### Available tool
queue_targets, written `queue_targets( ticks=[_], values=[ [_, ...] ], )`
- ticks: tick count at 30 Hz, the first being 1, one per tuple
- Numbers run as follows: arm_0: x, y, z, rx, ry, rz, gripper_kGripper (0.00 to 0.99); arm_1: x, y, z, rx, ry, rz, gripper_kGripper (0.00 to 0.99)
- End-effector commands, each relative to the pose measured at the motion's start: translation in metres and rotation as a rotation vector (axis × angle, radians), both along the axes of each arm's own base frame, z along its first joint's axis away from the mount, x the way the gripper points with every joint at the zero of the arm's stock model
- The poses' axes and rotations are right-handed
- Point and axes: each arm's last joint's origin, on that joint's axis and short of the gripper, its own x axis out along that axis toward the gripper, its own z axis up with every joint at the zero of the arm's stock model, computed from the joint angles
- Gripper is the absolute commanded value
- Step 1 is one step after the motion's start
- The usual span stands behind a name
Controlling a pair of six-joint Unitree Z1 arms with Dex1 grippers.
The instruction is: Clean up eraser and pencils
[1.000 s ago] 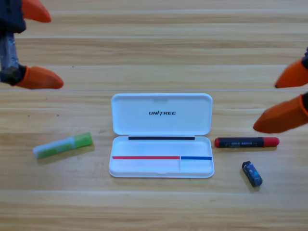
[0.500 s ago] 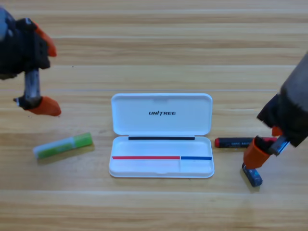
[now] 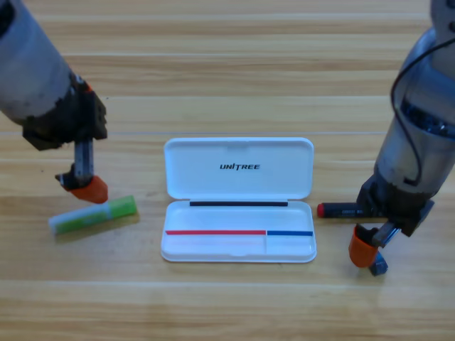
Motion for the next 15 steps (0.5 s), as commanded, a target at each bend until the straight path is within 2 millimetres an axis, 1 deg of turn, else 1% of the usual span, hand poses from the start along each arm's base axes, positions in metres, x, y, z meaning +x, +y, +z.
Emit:
queue_targets(
  ticks=[1, 4, 7, 13, 14, 15],
  values=[
    [0.012, 0.002, -0.026, 0.055, 0.075, 0.044, 0.99, 0.016, 0.002, -0.037, -0.077, 0.051, -0.034, 0.824],
    [0.014, 0.004, -0.028, 0.059, 0.082, 0.051, 0.99, 0.018, 0.004, -0.045, -0.091, 0.065, -0.033, 0.808],
    [0.015, 0.007, -0.03, 0.061, 0.089, 0.058, 0.99, 0.019, 0.005, -0.05, -0.099, 0.076, -0.032, 0.752],
    [0.016, 0.013, -0.031, 0.057, 0.094, 0.069, 0.99, 0.021, 0.008, -0.061, -0.115, 0.097, -0.022, 0.488],
    [0.017, 0.014, -0.031, 0.054, 0.094, 0.068, 0.99, 0.021, 0.008, -0.062, -0.115, 0.099, -0.019, 0.43],
    [0.019, 0.016, -0.031, 0.053, 0.093, 0.07, 0.99, 0.021, 0.008, -0.062, -0.114, 0.102, -0.015, 0.345]
  ],
)
